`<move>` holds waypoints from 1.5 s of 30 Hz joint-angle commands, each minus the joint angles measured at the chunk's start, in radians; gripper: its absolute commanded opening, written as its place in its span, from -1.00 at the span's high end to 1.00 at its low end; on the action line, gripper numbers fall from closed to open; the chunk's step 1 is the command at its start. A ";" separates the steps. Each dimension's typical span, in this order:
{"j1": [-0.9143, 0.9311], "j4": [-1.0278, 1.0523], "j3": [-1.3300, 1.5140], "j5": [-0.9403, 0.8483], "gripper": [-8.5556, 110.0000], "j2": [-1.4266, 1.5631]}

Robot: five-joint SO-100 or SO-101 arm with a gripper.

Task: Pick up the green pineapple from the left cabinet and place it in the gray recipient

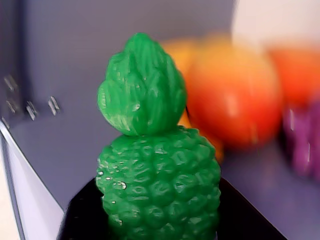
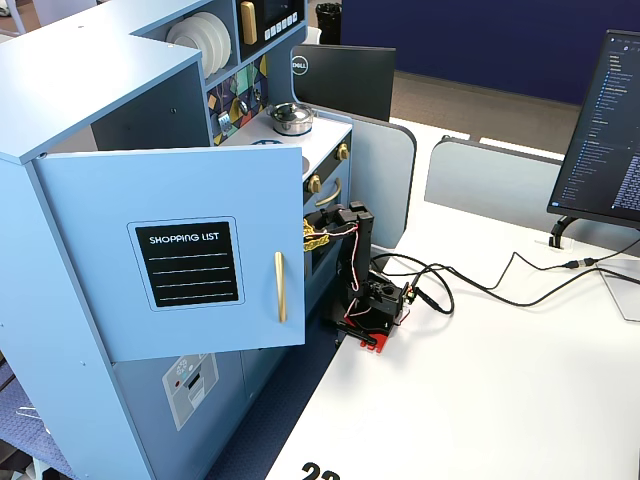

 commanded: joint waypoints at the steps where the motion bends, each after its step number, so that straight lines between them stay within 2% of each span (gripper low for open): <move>1: -0.029 -0.052 0.041 -0.029 0.86 0.268; 7: -0.008 -0.040 0.302 -0.061 0.86 0.675; 11: -0.012 0.014 0.468 0.002 0.86 0.965; 14: 0.017 -0.023 0.543 -0.011 0.86 1.111; 18: 0.245 -0.041 0.534 0.034 0.86 1.203; 22: 0.514 0.002 0.488 0.179 0.86 1.239; 26: 0.756 0.061 0.440 0.322 0.86 1.213; 31: 0.896 0.314 0.299 0.334 0.86 1.089; 34: 0.914 0.433 0.212 0.305 0.86 0.960; 45: 0.916 0.465 0.034 0.114 0.86 0.500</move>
